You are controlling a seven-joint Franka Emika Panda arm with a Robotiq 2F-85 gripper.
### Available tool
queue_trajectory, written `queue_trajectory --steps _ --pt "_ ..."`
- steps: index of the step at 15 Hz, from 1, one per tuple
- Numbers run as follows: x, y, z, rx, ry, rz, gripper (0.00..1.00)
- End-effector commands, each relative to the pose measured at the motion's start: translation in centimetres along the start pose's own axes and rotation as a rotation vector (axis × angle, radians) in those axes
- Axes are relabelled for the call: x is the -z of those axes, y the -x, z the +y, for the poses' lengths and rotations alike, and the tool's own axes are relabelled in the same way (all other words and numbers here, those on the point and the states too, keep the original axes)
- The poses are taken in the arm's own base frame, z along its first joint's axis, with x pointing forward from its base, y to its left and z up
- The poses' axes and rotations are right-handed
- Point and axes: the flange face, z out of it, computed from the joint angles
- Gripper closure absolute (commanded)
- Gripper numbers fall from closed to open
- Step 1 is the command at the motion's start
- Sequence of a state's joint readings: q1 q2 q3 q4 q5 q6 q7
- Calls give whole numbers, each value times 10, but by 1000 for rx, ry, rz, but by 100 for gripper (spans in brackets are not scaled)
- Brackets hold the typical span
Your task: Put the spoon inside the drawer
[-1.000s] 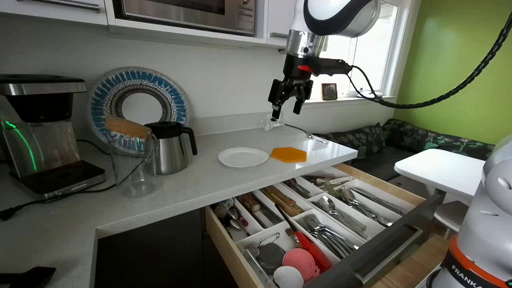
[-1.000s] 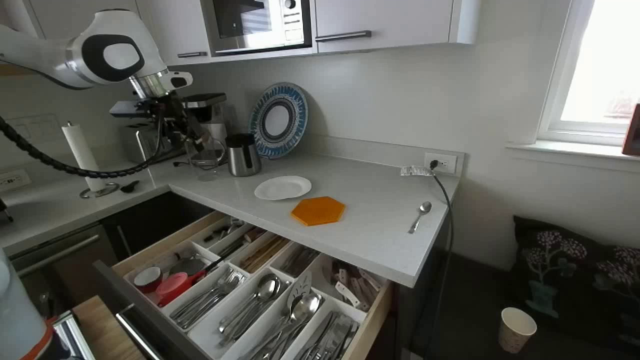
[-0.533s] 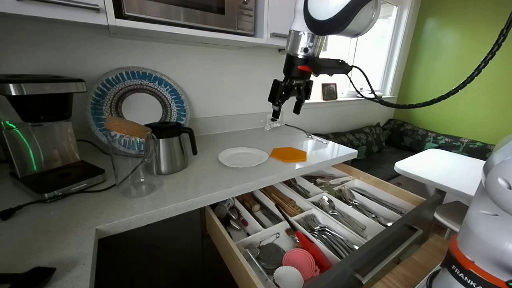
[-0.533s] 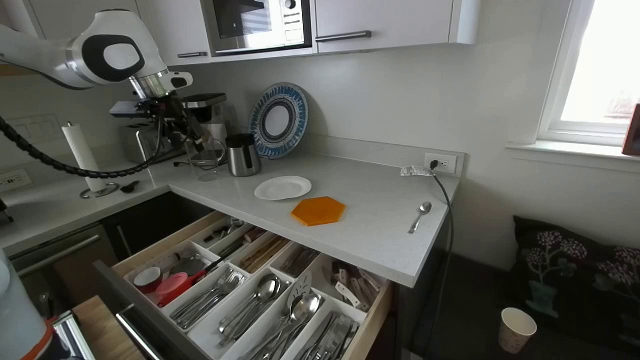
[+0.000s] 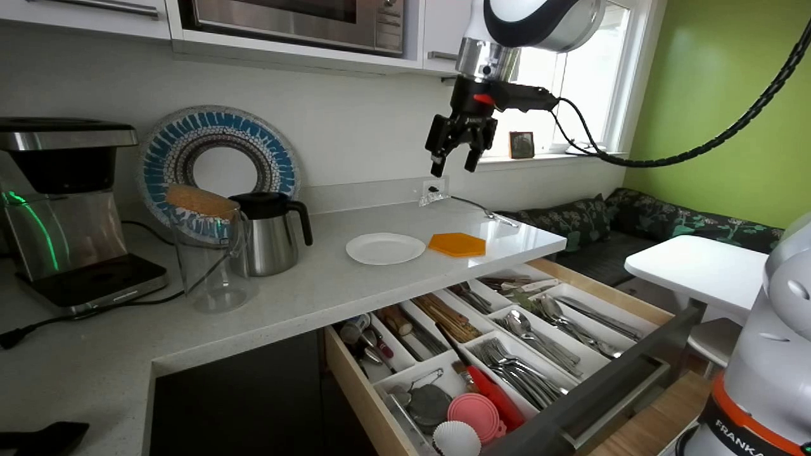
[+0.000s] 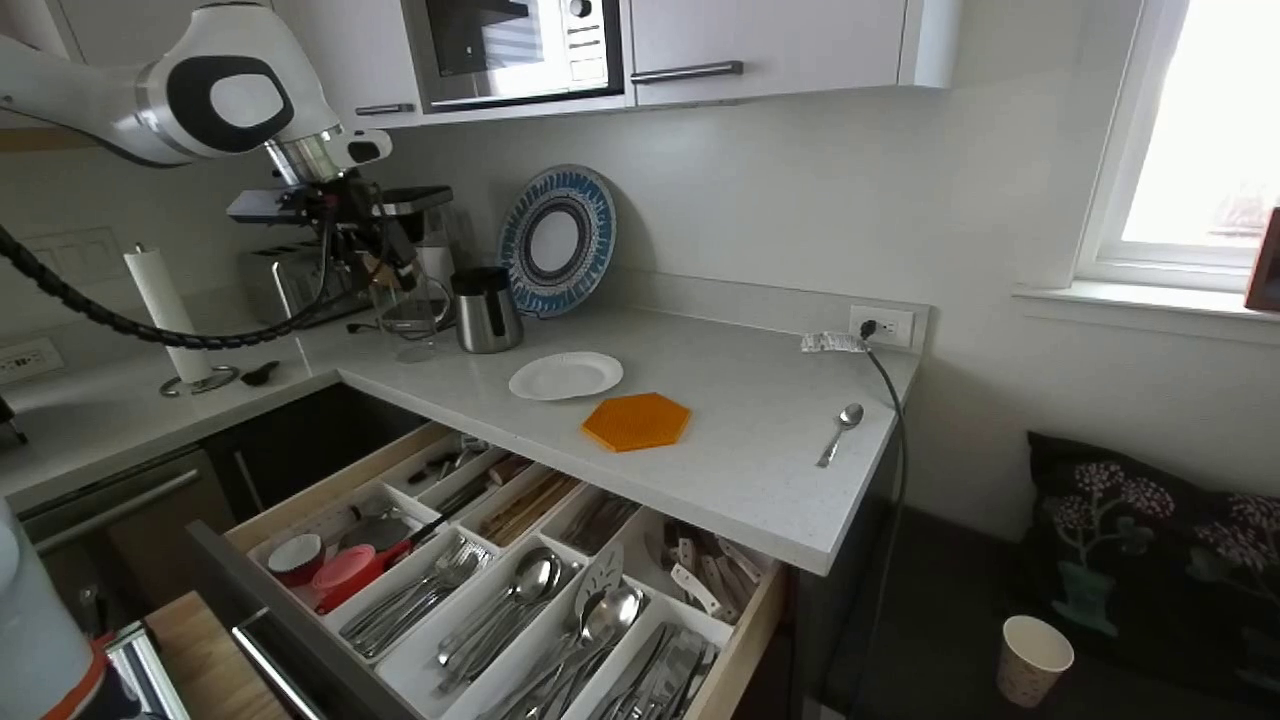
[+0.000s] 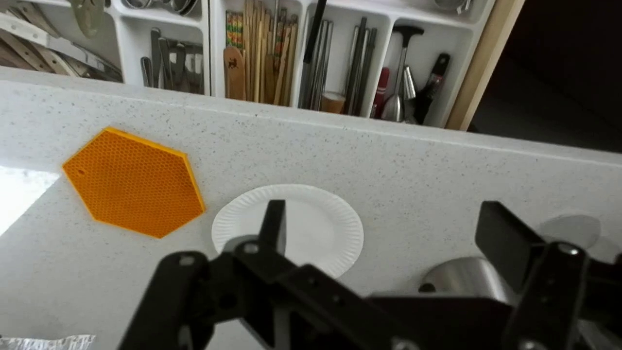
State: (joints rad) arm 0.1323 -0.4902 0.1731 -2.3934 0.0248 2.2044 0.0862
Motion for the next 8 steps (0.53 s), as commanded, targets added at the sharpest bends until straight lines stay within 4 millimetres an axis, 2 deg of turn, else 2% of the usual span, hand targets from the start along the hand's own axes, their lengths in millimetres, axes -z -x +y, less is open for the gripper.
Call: queue_trajectory --steps 1,3,5,8 --pt "39 -24 44 -57 -20 103 0" --pt "63 -38 79 -95 -21 147 0" --pt "79 -48 116 -140 -28 173 0" --pt "87 -54 175 -190 -18 186 0"
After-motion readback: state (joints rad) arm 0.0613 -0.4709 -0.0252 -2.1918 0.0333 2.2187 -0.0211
